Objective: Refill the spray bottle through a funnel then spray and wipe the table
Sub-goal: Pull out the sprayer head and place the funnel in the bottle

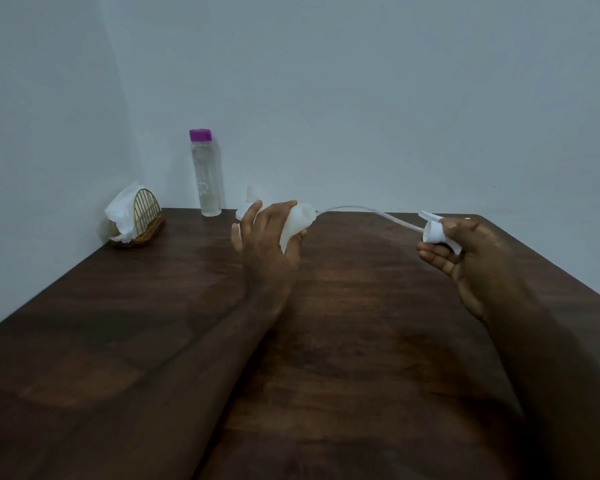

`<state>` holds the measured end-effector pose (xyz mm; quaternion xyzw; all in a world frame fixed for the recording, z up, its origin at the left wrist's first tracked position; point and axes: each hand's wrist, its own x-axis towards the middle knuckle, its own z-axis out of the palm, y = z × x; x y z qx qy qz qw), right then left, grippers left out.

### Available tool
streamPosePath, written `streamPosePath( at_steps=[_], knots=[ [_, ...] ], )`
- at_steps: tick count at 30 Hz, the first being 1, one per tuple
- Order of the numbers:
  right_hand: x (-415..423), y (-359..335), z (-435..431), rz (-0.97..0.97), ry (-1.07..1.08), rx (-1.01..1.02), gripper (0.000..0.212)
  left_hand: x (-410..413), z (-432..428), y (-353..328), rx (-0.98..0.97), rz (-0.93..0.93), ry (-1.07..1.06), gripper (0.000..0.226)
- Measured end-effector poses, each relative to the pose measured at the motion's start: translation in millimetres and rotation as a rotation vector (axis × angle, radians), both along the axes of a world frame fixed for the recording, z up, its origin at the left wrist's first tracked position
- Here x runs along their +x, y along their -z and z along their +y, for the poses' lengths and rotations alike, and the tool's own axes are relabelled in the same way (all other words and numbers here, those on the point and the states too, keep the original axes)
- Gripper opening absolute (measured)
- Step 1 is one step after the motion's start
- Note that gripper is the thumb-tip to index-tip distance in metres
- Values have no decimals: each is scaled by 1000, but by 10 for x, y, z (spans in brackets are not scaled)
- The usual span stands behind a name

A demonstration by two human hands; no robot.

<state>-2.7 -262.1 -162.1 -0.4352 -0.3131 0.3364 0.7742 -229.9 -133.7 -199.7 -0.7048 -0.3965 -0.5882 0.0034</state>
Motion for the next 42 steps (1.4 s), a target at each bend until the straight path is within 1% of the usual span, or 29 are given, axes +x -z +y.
streamPosePath(
  at_steps=[2,6,8,11,15,18,20,23,26,28,31,33,34,37,39,42],
  knots=[
    [-4,-3,-6,20,-17,10,14,2,7,2,6,9,-14,42],
    [-38,-15,-11,-13,-35,10,15,-8,3,4,4,35,-25,41],
    [-31,-12,-13,7,-58,35,17,-3,8,7,16,52,-32,41],
    [-14,8,-8,21,-75,2,23,4,13,-2,28,55,-35,41],
    [-3,43,0,-94,-57,-27,25,5,14,24,48,51,-41,40],
    [-37,38,14,-31,-138,-7,25,9,13,23,43,54,-43,41],
    [-24,37,10,-56,-135,-36,25,11,14,22,41,55,-46,42],
    [4,47,10,-7,-129,-45,24,14,12,17,24,60,-36,40],
    [42,60,26,-50,-94,-76,25,20,8,26,12,64,-26,40],
    [27,73,26,31,-136,-42,24,24,4,29,14,66,-29,40],
    [32,73,35,17,-144,-42,25,25,3,35,21,70,-40,41],
    [27,73,35,72,-152,-11,25,23,0,25,18,68,-37,42],
    [36,85,41,69,-164,-1,25,25,7,26,14,69,-34,42],
    [43,92,52,12,-124,-71,25,29,21,38,19,84,-44,42],
    [21,107,46,31,-117,-60,25,26,31,45,11,83,-39,43],
    [23,100,53,-100,-57,-90,24,23,29,58,25,70,-35,43]
  ],
)
